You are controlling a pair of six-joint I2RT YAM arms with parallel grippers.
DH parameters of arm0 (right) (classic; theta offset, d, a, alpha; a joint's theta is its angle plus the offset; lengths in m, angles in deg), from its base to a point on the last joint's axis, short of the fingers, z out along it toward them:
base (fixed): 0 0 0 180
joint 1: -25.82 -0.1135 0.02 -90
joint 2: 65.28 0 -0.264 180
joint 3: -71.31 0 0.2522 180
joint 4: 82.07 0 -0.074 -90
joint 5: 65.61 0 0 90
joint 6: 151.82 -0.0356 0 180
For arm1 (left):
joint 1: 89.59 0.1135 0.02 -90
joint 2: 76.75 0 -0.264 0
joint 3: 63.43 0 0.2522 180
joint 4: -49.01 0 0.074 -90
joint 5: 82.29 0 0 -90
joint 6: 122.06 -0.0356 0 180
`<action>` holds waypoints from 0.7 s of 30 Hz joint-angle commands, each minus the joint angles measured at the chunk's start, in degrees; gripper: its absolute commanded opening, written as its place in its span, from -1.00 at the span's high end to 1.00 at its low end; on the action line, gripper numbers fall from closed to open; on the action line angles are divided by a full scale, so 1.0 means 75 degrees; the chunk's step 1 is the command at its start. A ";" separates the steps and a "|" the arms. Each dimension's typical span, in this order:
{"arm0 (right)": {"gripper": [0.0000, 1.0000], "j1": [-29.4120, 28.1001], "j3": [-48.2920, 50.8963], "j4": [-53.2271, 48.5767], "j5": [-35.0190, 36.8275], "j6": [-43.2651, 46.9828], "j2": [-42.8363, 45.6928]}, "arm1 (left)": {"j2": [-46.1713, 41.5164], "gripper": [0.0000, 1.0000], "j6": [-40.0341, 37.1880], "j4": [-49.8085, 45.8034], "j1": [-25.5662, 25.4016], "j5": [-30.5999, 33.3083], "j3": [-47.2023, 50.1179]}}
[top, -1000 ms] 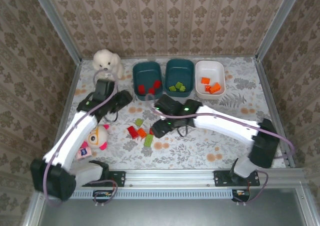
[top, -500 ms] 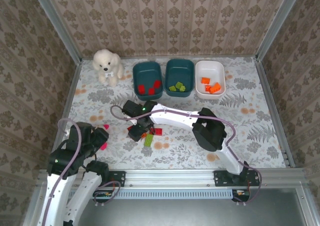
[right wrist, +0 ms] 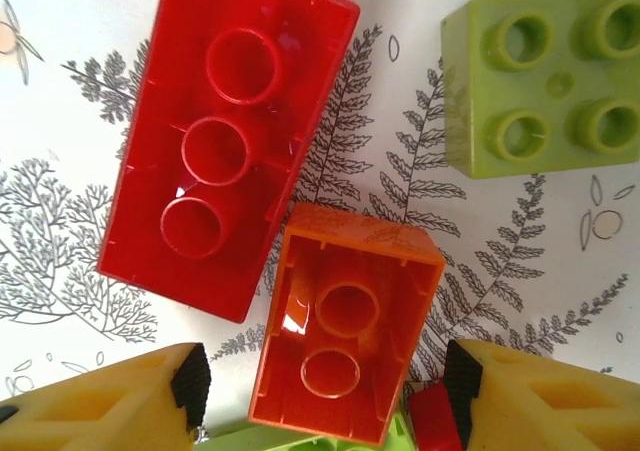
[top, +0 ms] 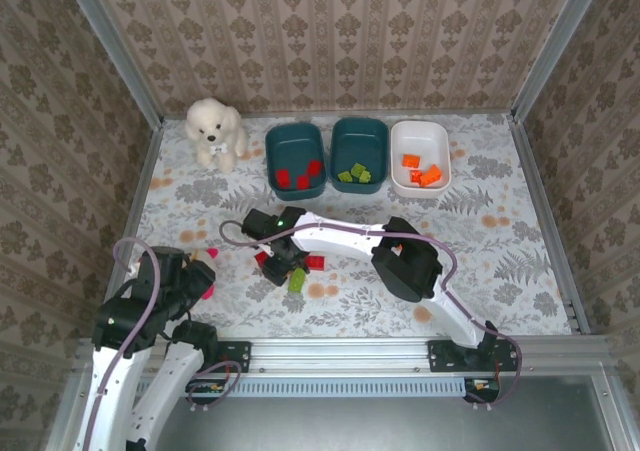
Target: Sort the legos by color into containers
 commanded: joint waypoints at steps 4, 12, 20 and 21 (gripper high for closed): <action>-0.19 -0.0050 -0.0378 -0.0275 0.0261 0.0154 -0.0376 | 0.0188 -0.29 -0.0079 0.0290 0.0025 -0.0153 0.0000; 0.19 -0.0016 -0.0464 -0.0170 0.0459 0.0066 -0.0196 | 0.0383 -0.29 -0.0341 0.0675 0.0025 -0.0373 0.0023; 0.29 0.0729 0.0454 -0.0147 0.0864 -0.0359 0.1884 | 0.0950 -0.28 -0.0959 0.2134 -0.0106 -0.1292 0.0240; 0.29 0.0983 0.0643 -0.0146 0.0925 -0.0415 0.2271 | 0.1123 -0.28 -0.1001 0.2496 -0.0195 -0.1439 0.0281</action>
